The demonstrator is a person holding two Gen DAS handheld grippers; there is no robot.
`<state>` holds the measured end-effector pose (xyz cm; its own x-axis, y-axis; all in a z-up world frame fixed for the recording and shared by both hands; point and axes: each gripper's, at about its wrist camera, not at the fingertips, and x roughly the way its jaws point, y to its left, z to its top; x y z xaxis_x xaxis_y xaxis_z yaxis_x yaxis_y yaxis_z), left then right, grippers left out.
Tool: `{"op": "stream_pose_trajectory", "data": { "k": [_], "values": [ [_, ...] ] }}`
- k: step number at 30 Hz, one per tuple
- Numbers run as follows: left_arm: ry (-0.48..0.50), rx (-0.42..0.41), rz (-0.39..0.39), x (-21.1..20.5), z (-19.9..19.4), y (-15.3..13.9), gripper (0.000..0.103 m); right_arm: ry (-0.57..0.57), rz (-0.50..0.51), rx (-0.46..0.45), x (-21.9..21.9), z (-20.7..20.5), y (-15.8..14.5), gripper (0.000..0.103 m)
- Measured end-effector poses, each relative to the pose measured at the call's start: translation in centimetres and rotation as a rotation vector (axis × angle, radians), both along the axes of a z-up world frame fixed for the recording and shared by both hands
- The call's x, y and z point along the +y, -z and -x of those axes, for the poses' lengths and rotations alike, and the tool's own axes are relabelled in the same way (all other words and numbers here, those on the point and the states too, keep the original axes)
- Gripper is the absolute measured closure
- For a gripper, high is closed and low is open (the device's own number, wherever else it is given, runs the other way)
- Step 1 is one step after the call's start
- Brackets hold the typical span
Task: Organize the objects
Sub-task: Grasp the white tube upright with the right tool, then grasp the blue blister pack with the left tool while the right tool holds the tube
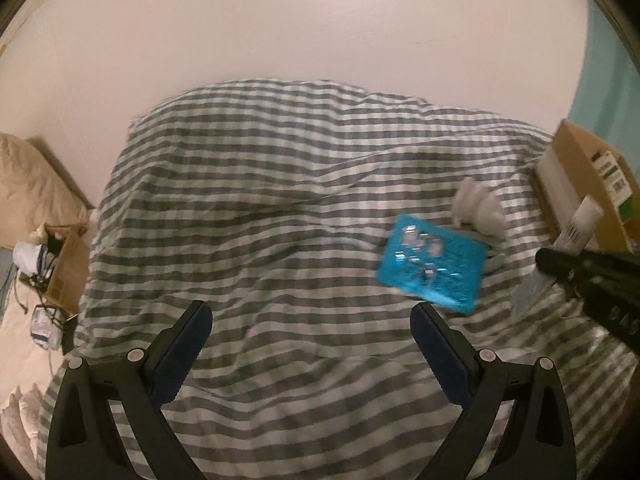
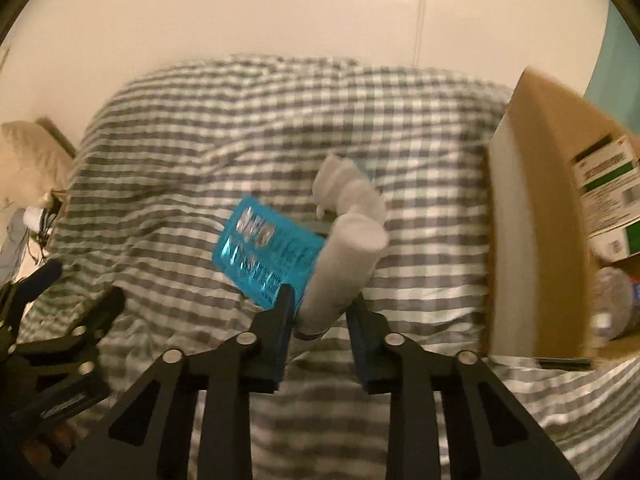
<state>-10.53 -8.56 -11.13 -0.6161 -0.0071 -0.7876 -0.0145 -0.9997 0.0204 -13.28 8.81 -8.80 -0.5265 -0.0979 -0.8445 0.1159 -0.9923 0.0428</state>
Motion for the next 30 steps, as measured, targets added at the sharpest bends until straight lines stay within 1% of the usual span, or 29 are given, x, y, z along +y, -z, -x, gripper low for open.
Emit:
{"op": "stream_pose_trajectory", "data": {
  "k": [2,5,7,8,10,12,14,16,19,22,24,26,28,30],
  "values": [
    [0.021,0.002,-0.015,1.0,0.0,-0.1,0.001,-0.005,-0.02,0.035,0.5,-0.3,-1.4,0.083],
    [0.051,0.005,-0.01,2.4,0.3,-0.1,0.001,-0.01,-0.038,0.069,0.9,-0.4,-3.0,0.083],
    [0.056,-0.008,0.007,3.4,0.9,0.2,0.001,-0.021,-0.051,0.081,1.1,-0.2,-3.5,0.083],
    [0.057,-0.013,0.002,3.6,1.2,0.3,0.001,-0.025,-0.056,0.084,1.1,0.0,-3.5,0.083],
    [0.069,-0.022,-0.016,4.2,1.7,0.6,0.001,-0.026,-0.067,0.093,1.1,0.4,-3.3,0.083],
    [0.109,-0.035,-0.034,5.4,2.4,1.2,0.001,-0.025,-0.069,0.097,1.1,0.8,-2.8,0.083],
    [0.148,-0.06,-0.034,6.5,3.2,2.1,0.001,-0.026,-0.057,0.091,1.3,1.4,-2.1,0.083],
    [0.167,-0.106,0.0,7.7,4.3,3.6,0.001,-0.029,-0.041,0.081,1.5,1.7,-1.5,0.083],
    [0.2,-0.141,0.012,9.1,5.6,5.3,0.001,-0.02,-0.005,0.068,2.1,2.0,-0.7,0.083],
    [0.233,-0.142,0.056,10.7,6.4,6.4,0.001,0.002,-0.001,0.072,2.8,2.3,-0.5,0.083],
    [0.245,-0.127,0.086,11.4,7.0,6.8,0.001,-0.004,0.012,0.074,2.8,2.3,-0.3,0.083],
    [0.241,-0.122,0.087,11.4,7.5,7.1,0.001,-0.007,0.001,0.074,2.6,2.3,-0.1,0.083],
    [0.241,-0.124,0.066,11.4,7.7,7.1,0.004,-0.012,-0.01,0.072,2.5,2.3,0.2,0.083],
    [0.241,-0.115,0.041,11.3,7.5,7.0,0.015,-0.016,-0.014,0.067,2.4,2.2,0.4,0.083]
  ]
}}
